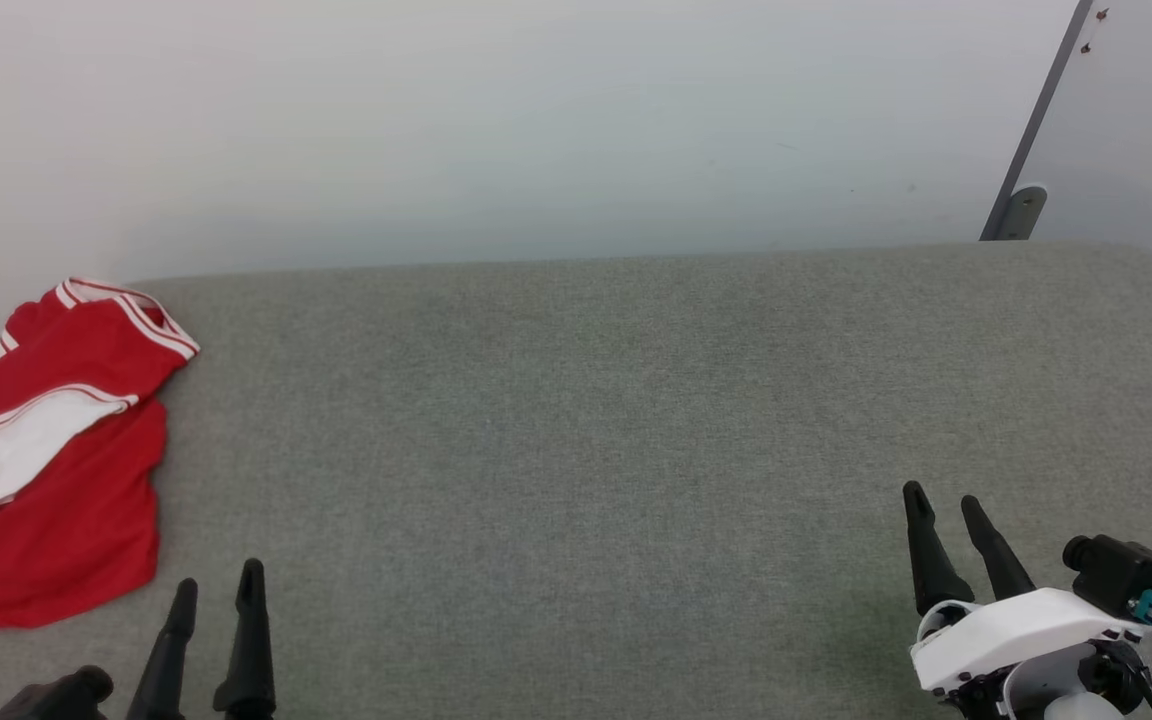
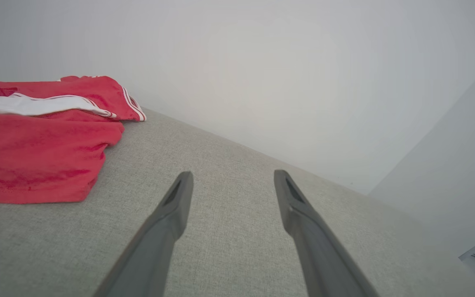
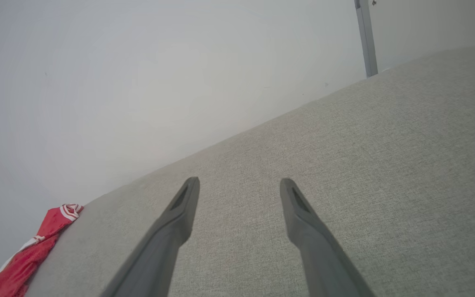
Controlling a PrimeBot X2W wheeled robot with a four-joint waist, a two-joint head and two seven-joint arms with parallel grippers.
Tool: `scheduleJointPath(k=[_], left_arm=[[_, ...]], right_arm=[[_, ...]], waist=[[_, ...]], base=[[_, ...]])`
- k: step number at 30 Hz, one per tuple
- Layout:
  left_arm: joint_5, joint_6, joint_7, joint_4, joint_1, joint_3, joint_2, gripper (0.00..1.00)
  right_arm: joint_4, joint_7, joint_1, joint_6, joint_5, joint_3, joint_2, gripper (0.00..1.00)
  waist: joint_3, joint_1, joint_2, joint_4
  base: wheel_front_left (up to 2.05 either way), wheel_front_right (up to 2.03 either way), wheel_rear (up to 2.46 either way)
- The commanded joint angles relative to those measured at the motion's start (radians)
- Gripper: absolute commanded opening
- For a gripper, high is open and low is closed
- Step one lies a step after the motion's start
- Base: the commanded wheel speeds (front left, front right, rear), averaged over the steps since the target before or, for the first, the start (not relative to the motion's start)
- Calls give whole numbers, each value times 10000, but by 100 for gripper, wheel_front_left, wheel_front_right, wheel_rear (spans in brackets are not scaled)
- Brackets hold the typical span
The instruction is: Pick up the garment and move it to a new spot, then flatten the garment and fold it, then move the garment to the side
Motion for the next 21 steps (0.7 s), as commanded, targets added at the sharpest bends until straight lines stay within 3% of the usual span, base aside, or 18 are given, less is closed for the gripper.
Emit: scheduleJointPath(k=[1, 21], left_arm=[[302, -36, -99, -133, 57, -8, 93, 100], [1779, -75, -520, -392, 345, -274, 410, 100]], right_arm=[[-26, -97, -216, -7, -260, 43, 8, 100], [39, -456, -297, -8, -1857, 188, 33, 100]], waist=[[-5, 0, 0, -10], [-43, 0, 0, -130]], base=[[0, 0, 0], [0, 0, 0]])
